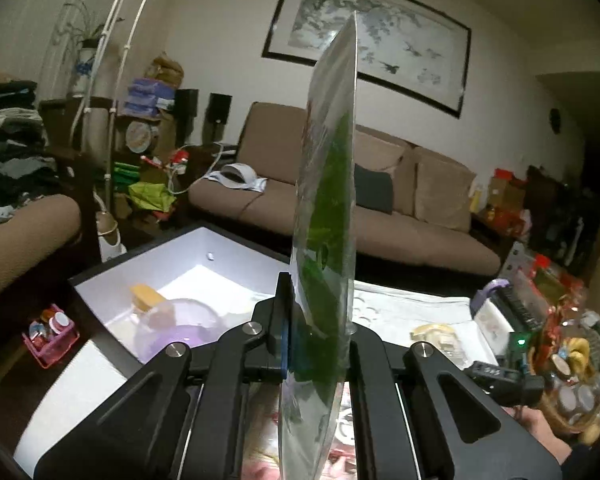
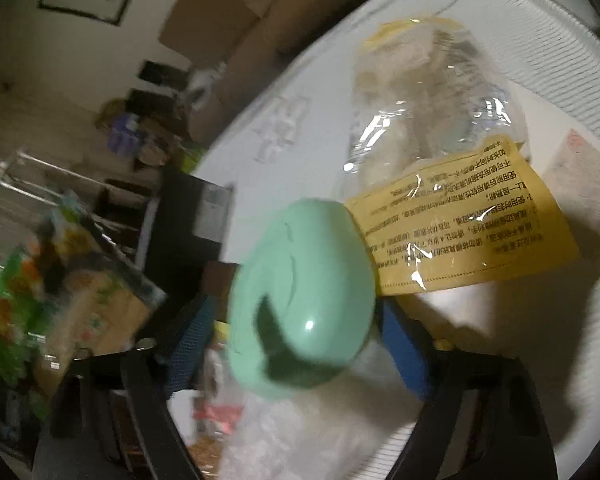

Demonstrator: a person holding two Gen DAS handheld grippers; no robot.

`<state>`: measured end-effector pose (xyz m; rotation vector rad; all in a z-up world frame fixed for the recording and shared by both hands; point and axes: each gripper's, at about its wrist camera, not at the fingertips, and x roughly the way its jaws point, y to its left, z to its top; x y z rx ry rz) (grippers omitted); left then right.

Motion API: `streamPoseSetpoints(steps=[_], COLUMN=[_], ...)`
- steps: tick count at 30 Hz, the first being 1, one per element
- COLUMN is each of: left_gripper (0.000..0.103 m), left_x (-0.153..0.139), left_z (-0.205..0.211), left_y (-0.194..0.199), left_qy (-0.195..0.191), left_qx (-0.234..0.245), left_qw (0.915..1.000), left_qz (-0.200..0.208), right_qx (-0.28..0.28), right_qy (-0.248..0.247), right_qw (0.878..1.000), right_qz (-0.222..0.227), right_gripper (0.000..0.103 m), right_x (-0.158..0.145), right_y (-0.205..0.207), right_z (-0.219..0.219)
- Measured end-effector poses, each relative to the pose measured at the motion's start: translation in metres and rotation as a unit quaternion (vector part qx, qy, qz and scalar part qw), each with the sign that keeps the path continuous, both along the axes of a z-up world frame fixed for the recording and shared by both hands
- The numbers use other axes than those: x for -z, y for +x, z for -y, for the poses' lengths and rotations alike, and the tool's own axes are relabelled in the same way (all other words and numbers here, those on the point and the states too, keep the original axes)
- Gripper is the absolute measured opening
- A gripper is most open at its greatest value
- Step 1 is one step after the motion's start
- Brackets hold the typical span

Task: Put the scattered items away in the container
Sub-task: 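Grasp the mint-green soap dish with the right gripper while the left gripper holds the green bag, then carry the soap dish and green bag into the white box and release both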

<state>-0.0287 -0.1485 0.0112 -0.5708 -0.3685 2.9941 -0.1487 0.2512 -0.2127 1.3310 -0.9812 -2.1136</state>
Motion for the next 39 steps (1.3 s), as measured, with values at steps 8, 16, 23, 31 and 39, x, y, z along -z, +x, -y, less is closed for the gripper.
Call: streamPoseSetpoints(steps=[8, 16, 23, 31, 39], left_gripper=[0.007, 0.007, 0.007, 0.007, 0.007], left_x=[0.000, -0.003, -0.018, -0.051, -0.060], left_z=[0.011, 0.008, 0.002, 0.007, 0.043], left_y=[0.000, 0.003, 0.003, 0.016, 0.013], left_qy=[0.000, -0.017, -0.042, -0.085, -0.082], left_qx=[-0.004, -0.002, -0.003, -0.028, -0.075], left_qw=[1.0000, 0.9998, 0.9990, 0.9941, 0.9904], left_qz=[0.002, -0.002, -0.014, -0.061, -0.081], right_qx=[-0.031, -0.047, -0.073, -0.084, -0.114], right_qy=[-0.011, -0.024, 0.095, 0.132, 0.135], right_qw=[0.996, 0.975, 0.947, 0.928, 0.913], right_qz=[-0.080, -0.217, -0.297, -0.339, -0.369], right_gripper=[0.021, 0.005, 0.005, 0.005, 0.005], right_x=[-0.037, -0.135, -0.200, -0.226, -0.234], right_y=[0.007, 0.039, 0.082, 0.100, 0.098], right_z=[0.009, 0.006, 0.034, 0.072, 0.128])
